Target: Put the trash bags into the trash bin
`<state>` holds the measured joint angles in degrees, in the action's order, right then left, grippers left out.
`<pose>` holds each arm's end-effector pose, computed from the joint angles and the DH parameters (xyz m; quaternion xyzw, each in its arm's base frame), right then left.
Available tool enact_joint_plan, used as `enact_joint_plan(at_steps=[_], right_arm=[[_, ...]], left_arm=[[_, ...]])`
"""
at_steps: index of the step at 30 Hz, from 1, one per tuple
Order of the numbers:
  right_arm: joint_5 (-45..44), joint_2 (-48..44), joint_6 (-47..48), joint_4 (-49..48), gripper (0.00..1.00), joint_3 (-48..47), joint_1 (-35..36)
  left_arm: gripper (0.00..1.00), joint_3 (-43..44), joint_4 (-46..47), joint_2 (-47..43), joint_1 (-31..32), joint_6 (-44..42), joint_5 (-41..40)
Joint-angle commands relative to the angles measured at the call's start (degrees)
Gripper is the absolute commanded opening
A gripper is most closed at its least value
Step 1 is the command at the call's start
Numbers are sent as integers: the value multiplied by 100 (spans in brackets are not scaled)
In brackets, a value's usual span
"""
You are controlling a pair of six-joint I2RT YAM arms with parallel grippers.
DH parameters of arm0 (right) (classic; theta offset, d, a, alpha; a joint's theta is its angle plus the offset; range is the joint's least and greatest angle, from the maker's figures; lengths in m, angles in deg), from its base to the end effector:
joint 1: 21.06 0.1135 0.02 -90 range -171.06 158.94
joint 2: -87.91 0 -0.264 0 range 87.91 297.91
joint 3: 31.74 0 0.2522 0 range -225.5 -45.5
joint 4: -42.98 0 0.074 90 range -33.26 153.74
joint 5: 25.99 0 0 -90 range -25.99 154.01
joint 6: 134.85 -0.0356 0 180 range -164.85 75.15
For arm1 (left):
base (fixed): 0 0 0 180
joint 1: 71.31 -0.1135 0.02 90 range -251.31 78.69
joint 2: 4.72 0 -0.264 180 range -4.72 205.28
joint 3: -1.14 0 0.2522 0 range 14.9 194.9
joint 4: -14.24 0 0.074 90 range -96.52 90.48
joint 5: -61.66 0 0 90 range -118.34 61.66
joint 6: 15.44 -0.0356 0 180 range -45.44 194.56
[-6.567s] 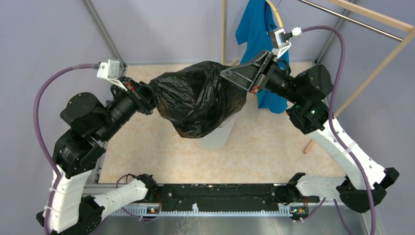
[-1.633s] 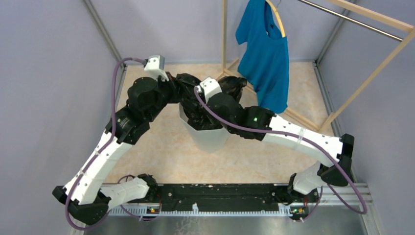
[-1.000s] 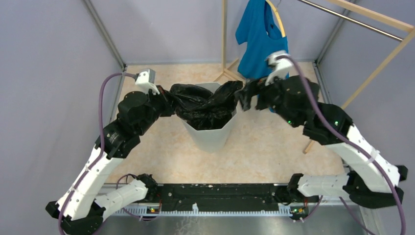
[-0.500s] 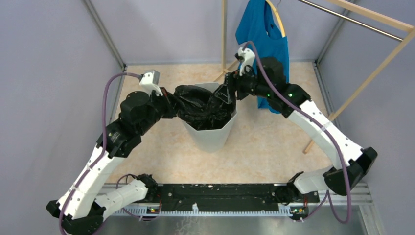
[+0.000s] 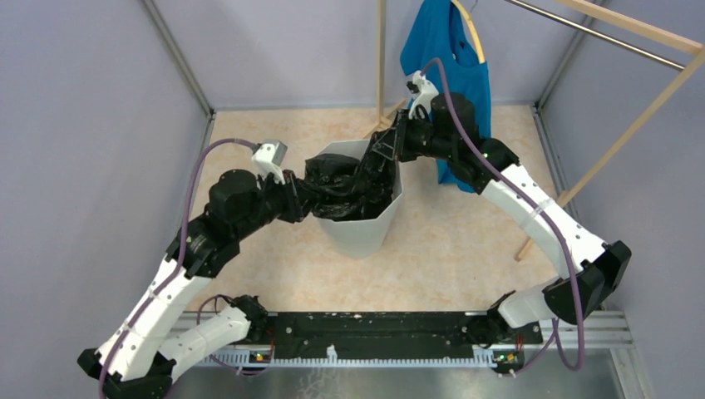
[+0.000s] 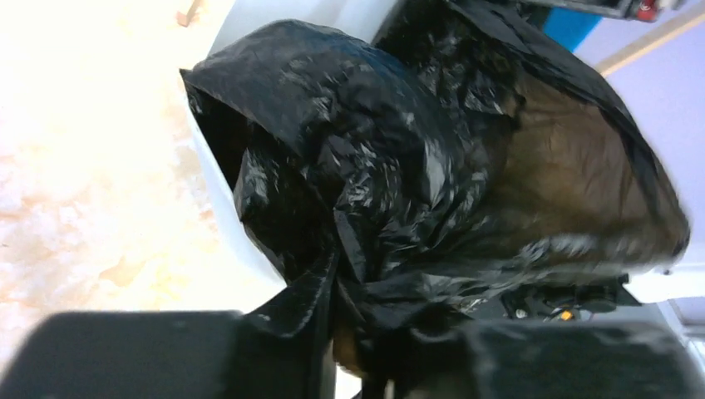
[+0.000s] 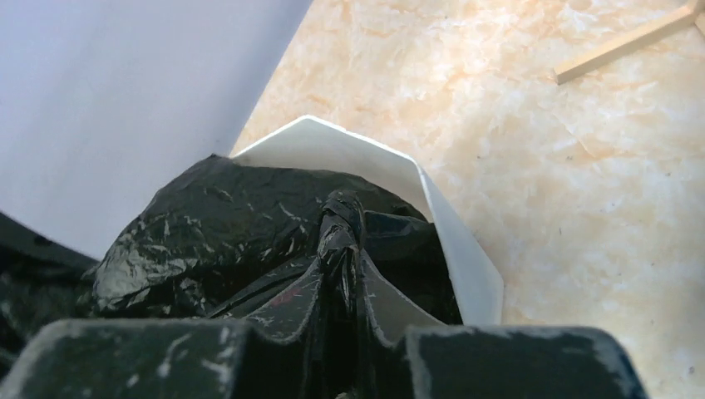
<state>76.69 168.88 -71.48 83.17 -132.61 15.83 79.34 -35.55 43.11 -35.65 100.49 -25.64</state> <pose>0.2494 0.1970 0.4224 -0.1358 0.8067 0.3760 0.4353 0.1320 -0.0968 0.4002 0.0828 0.8119 -0.3122 0.4863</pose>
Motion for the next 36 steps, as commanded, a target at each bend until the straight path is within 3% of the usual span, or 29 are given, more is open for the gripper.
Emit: enact_joint_plan(at_steps=[1,7,9,14,15,18,21,27,32,36], right_arm=[[18,-81,-651,-201,9,-392,-205],[156,-205,-844,-286,6,-297,-295],[278,-182,-876,-267,5,-291,-309],[477,-181,-930,-359,3,-235,-308],[550,-157,-928,-384,3,-244,-320],[625,-52,-951,-339,3,-335,-312],[715,-17,-999,-339,3,-406,-313],[669,-56,-964,-290,3,-509,-329],[779,-9,-926,-341,3,-572,-332],[885,17,-954,-464,3,-476,-363]], left_arm=[[38,206,-356,-401,-7,-376,344],[88,865,-1270,-869,-13,-990,102],[98,1092,-1438,-971,-8,-1221,293],[99,2010,-1480,-695,-11,-1734,645],[99,2742,-1384,-194,-15,-2048,871],[99,3437,-1190,645,-14,-2500,1814],[99,3681,-750,1269,-15,-2767,2596],[99,3981,-763,2319,64,-2755,3755],[99,3715,-818,2369,653,-2912,2405],[98,3704,-1119,2552,1345,-2968,724]])
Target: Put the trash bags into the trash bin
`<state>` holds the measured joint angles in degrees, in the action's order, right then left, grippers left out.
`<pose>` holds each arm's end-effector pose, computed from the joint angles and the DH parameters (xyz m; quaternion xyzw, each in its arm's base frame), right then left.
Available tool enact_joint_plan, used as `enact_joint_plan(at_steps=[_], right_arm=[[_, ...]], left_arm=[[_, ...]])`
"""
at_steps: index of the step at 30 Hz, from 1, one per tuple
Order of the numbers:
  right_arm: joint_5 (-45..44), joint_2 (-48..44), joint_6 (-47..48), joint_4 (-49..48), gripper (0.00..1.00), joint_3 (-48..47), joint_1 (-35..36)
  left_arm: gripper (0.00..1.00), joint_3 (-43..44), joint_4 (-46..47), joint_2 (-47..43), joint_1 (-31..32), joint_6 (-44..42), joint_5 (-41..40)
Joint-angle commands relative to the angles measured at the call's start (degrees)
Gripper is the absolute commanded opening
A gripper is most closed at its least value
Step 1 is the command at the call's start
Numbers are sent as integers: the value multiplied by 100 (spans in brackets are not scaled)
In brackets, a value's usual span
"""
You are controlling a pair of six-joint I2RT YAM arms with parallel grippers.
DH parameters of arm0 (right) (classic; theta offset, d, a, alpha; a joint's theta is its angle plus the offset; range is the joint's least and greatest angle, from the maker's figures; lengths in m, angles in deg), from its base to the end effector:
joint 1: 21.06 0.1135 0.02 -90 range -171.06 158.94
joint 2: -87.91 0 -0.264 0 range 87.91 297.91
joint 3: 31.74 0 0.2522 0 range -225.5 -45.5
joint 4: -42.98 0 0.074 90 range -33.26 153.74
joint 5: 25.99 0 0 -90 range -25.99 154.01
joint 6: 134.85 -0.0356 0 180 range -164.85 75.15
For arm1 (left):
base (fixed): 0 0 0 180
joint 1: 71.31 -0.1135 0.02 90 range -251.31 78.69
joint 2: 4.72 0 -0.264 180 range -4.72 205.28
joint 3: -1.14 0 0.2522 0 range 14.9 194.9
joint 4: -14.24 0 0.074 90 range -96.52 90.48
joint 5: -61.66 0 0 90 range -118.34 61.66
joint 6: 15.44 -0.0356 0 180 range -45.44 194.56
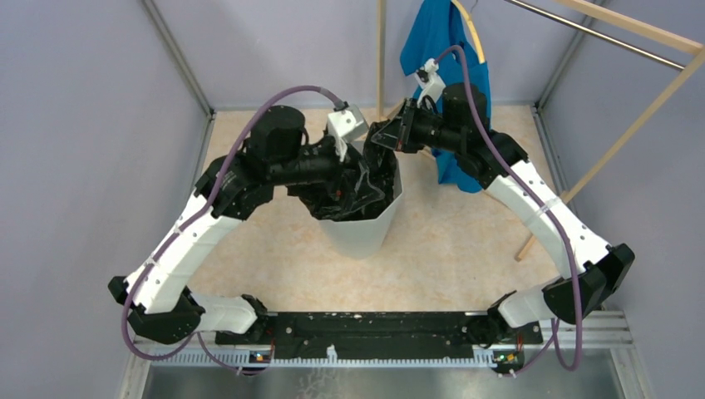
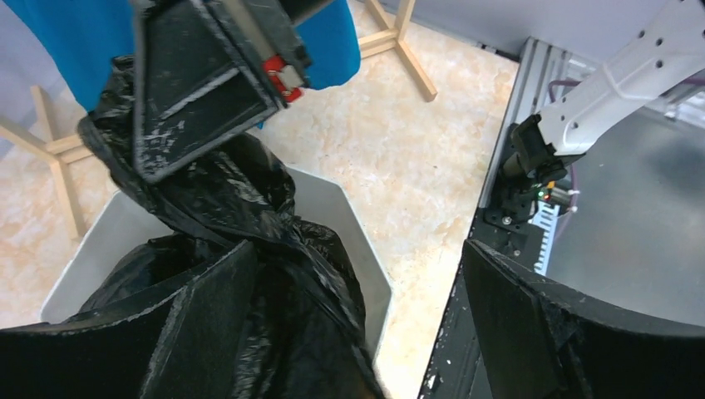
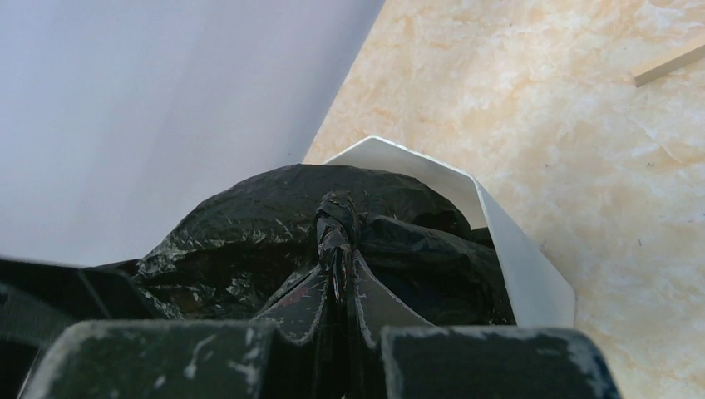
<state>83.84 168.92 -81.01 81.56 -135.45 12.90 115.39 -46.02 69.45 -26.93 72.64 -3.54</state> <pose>0.2544 0.1859 0.4422 -0.0887 0.7879 0.4535 0.4070 0.1616 -0.1791 0.4932 0.4279 0.6881 -0.3665 0.4572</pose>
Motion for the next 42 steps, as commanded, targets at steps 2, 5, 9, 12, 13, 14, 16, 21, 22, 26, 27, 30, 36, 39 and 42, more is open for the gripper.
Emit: enact_joint_plan(at_steps=[2,5,9,12,13,14,16,21,22,26,27,30,36,39,42], right_arm=[[214,23,-22,-351,3,-131,-82],[239,23,27,-332,3,-72,-121],[34,-19,433,-23,6,-104,-144],[-137,-47,825,325,10,-177,-147],[-195,-47,928,436,12,-192,-144],[-245,-54,1047,541,15,-218,-144],[-378,-79,1247,753,19,-265,-148],[-877,-229,1632,1203,46,-328,-144],[-959,-319,1677,1256,55,-330,-148],[-1094,-576,1667,1372,80,-268,-112],[-1102,-613,1631,1389,81,-253,-62],[-1458,-658,1591,1518,83,-302,281],[-3138,-571,1877,1851,82,-552,1233],[-3360,-509,2053,1745,76,-410,1364],[-3393,-499,2304,1332,73,-148,1495]], left_arm=[[89,31,-86,-68,519,-134,-1852],[65,-58,8,-146,519,75,-2877],[45,126,-295,-5,510,435,-3976],[23,69,-262,84,443,472,-4227],[14,105,-271,146,378,488,-4295],[5,174,-267,211,293,505,-4345],[0,256,-95,276,91,494,-4299],[0,440,381,503,-556,496,-3966],[0,460,452,581,-649,509,-3907],[0,508,763,902,-924,543,-3788],[0,548,795,967,-982,554,-3714],[0,577,914,1107,-1162,642,-3493],[0,594,1086,1201,-1495,718,-3264],[0,596,1088,1197,-1677,740,-3113],[0,578,1078,1198,-1814,767,-2922]])
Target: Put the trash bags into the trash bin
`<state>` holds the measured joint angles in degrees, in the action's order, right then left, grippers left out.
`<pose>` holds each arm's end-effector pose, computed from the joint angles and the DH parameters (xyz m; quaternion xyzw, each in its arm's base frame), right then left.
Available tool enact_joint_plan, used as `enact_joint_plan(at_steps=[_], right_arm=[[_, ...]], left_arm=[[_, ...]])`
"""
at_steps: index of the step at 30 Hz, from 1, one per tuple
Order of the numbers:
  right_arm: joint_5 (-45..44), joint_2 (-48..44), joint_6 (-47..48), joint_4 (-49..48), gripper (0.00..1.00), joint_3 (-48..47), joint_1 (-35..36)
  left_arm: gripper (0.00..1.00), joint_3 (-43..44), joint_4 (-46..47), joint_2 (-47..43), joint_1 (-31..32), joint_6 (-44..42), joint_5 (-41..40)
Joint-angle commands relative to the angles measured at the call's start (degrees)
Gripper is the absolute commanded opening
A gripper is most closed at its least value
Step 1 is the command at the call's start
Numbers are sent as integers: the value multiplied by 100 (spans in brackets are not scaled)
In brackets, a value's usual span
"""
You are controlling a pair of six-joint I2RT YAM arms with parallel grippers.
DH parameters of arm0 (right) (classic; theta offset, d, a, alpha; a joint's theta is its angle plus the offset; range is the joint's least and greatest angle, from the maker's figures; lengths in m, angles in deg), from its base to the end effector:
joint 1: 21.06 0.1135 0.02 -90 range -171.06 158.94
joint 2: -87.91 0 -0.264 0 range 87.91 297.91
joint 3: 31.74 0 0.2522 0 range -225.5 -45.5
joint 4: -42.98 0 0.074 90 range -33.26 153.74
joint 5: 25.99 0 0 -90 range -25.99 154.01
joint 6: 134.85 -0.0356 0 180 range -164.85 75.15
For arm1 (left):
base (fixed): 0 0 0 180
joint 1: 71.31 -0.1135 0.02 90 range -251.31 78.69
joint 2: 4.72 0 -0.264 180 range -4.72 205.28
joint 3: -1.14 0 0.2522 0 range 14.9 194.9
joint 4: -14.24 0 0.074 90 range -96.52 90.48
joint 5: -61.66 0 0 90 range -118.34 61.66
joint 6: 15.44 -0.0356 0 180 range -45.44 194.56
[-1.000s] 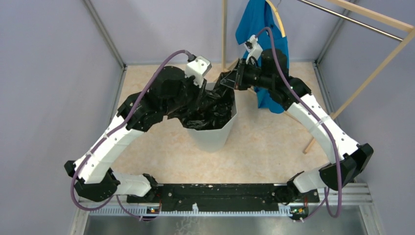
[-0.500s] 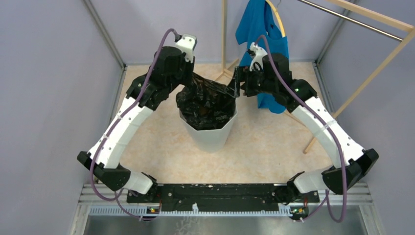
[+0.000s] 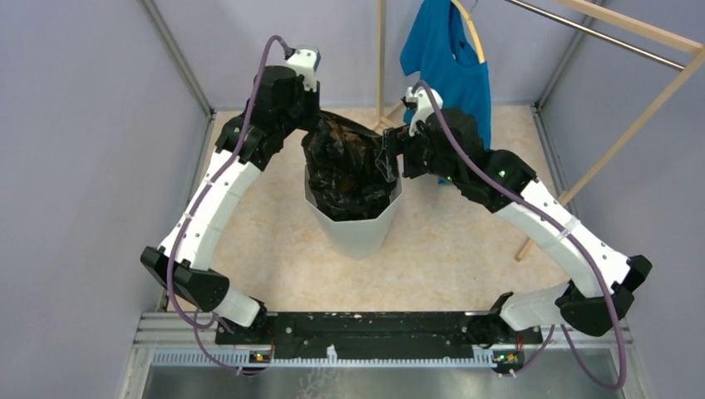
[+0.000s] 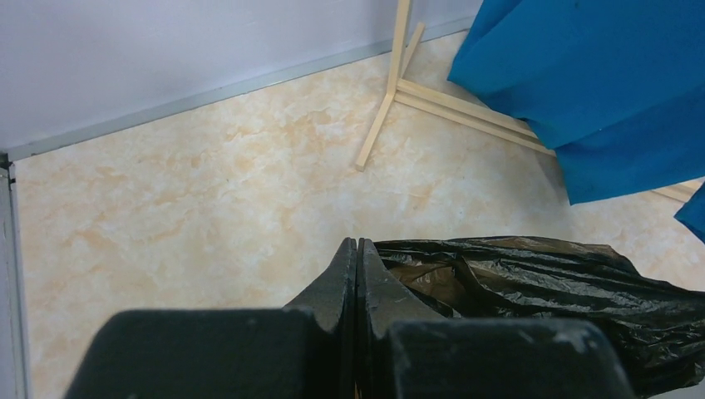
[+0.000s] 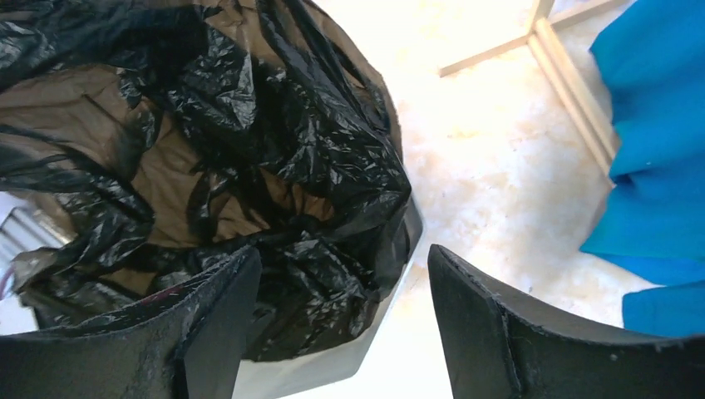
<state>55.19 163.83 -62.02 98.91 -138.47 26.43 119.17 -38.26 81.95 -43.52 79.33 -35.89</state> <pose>0.1873 0.1963 0.4524 -0.1802 0.8230 0.2312 0.4866 0.2870 -0.1460 0.4689 0.1277 0.8139 -0.1060 0.5568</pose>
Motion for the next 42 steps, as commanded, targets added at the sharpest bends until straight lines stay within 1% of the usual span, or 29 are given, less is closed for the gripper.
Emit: enact_joint_plan(at_steps=[1,5,7,8,10,12,13,14,15,17,18,19,20,21,22,23,26,28,29,31,36,40,42], right_arm=[[-584,15,472,-568,73,266,145],[-964,172,675,-943,71,360,146],[-869,257,745,-1218,69,410,120],[-730,305,726,-1329,65,414,81],[-301,362,655,-1538,53,390,5],[-113,335,617,-1881,44,517,-52],[-43,313,576,-2032,37,592,-99],[95,315,494,-2101,25,606,-157],[267,302,409,-2130,15,612,-239],[612,197,208,-2259,3,689,-390],[690,149,92,-2307,0,717,-435],[790,96,-65,-2325,0,722,-488],[933,61,-261,-2334,0,719,-575],[1205,43,-530,-2355,0,726,-690],[1474,17,-803,-2376,0,737,-816],[1738,-11,-1077,-2439,0,755,-951],[2283,-110,-1660,-2625,0,867,-1213],[2476,-161,-1900,-2705,0,900,-1310],[2540,-179,-1994,-2713,0,899,-1353],[2712,-170,-2187,-2730,0,908,-1463],[3153,-131,-2483,-2898,0,1024,-1708],[3215,-200,-2540,-2982,0,1066,-1736],[3237,-223,-2553,-2984,0,1052,-1746]], left_arm=[[0,187,291,-53,-182,95,370],[0,84,299,-128,-316,133,562],[0,37,289,-165,-387,141,687],[0,14,284,-172,-417,155,715],[0,-23,283,-194,-476,176,724],[0,-44,282,-224,-543,234,1002],[0,-40,280,-236,-569,265,1095],[0,-26,262,-250,-590,295,1187],[0,5,223,-262,-602,335,1268],[0,36,155,-341,-613,416,1461],[0,14,136,-398,-612,467,1566],[1,-10,123,-484,-616,512,1624],[6,-45,105,-578,-616,575,1660],[19,-81,84,-668,-618,610,1693],[37,-85,30,-792,-617,631,1703],[52,-53,-70,-876,-621,644,1693],[76,139,-443,-1122,-619,661,1496],[95,114,-613,-1394,-618,677,1459],[98,29,-655,-1549,-624,694,1491],[99,-190,-737,-1863,-621,751,1648],[99,-901,-574,-2583,-622,1159,2487],[98,-1211,-631,-2767,-624,1262,2435],[92,-1258,-713,-2674,-624,1258,2361]])
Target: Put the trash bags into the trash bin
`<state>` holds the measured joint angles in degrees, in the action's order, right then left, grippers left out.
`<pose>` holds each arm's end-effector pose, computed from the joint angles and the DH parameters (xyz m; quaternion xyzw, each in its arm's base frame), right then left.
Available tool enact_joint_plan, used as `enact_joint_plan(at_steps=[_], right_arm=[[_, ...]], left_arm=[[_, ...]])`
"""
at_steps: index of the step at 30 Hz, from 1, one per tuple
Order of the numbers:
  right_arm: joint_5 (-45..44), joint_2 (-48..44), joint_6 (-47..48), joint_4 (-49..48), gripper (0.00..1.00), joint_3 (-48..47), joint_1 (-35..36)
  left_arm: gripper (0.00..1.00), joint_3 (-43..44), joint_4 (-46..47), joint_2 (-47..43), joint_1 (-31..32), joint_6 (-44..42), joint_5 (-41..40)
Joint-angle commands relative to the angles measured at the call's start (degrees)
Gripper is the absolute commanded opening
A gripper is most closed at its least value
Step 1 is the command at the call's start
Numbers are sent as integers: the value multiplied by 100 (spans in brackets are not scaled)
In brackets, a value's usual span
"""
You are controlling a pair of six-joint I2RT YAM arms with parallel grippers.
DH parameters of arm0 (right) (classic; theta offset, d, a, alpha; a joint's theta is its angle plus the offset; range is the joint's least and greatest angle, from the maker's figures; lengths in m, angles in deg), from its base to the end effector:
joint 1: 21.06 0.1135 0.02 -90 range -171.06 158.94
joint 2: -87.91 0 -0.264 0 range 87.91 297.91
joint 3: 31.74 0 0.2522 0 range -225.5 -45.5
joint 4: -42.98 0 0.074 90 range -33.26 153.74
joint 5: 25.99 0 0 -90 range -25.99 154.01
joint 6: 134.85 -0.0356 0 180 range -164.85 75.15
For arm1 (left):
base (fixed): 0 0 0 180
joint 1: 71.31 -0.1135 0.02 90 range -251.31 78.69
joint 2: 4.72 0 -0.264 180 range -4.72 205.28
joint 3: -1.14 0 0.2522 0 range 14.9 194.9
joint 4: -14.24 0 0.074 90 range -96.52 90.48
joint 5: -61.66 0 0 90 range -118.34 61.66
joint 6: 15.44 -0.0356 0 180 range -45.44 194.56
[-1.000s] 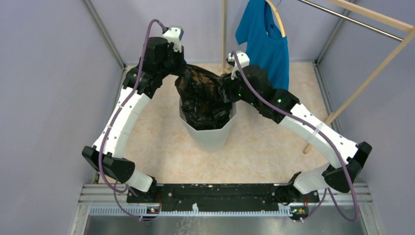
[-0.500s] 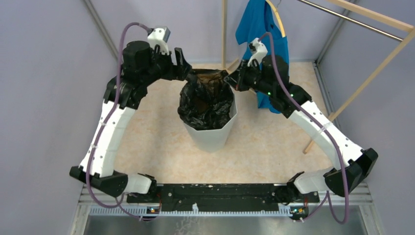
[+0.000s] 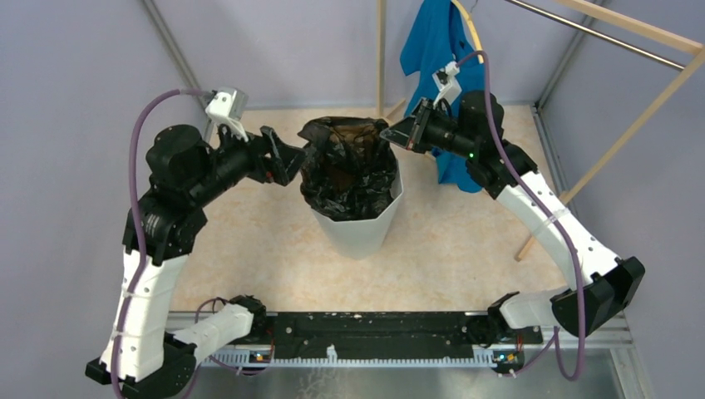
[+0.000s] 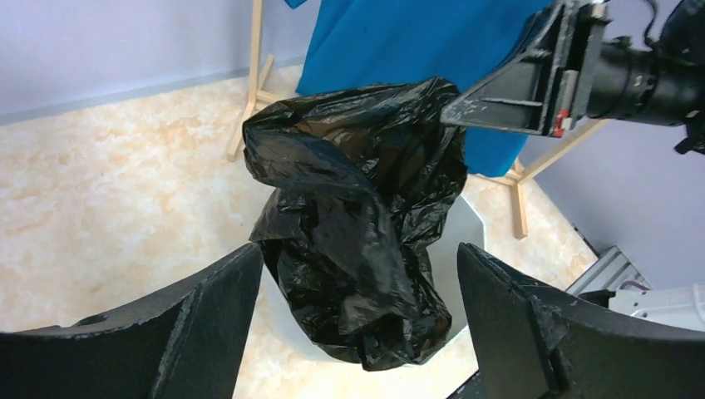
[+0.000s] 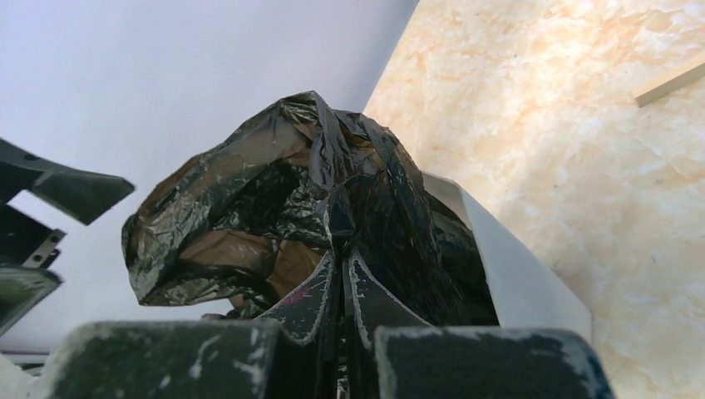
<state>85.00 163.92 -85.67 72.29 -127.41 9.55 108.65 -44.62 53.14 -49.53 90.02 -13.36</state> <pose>0.2512 0.1634 0.4365 -0.0502 0.7588 0.4833 0.4338 0.1357 -0.0641 0.5119 0.1260 0.7493 -0.2992 0.5772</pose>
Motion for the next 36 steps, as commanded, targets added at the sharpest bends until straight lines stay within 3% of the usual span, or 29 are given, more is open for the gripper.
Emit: enact_joint_plan(at_steps=[1,4,8,14,18,21,24,28,36], right_arm=[[263,-237,-190,-302,0,-72,-71],[297,-267,-210,-240,0,-114,-128],[367,-273,-220,-87,0,-183,-219],[534,-277,-214,-3,0,-171,-369],[590,-279,-218,-38,0,-144,-410],[550,-288,-170,6,0,-144,-480],[675,-256,-229,21,0,-70,-681],[1636,-46,-661,-298,0,131,-1116],[1026,394,826,1007,0,137,-1197]], left_arm=[[88,-215,-80,255,-23,181,63],[71,-295,51,313,-21,168,-127],[38,-285,201,423,-21,216,1],[32,-355,295,261,-20,272,157],[11,-335,163,312,-24,195,134],[1,-343,139,355,-17,165,-58],[0,-435,134,476,-19,72,-595],[0,-425,28,1020,-116,88,-908],[0,-1129,301,1253,-641,17,-1091]])
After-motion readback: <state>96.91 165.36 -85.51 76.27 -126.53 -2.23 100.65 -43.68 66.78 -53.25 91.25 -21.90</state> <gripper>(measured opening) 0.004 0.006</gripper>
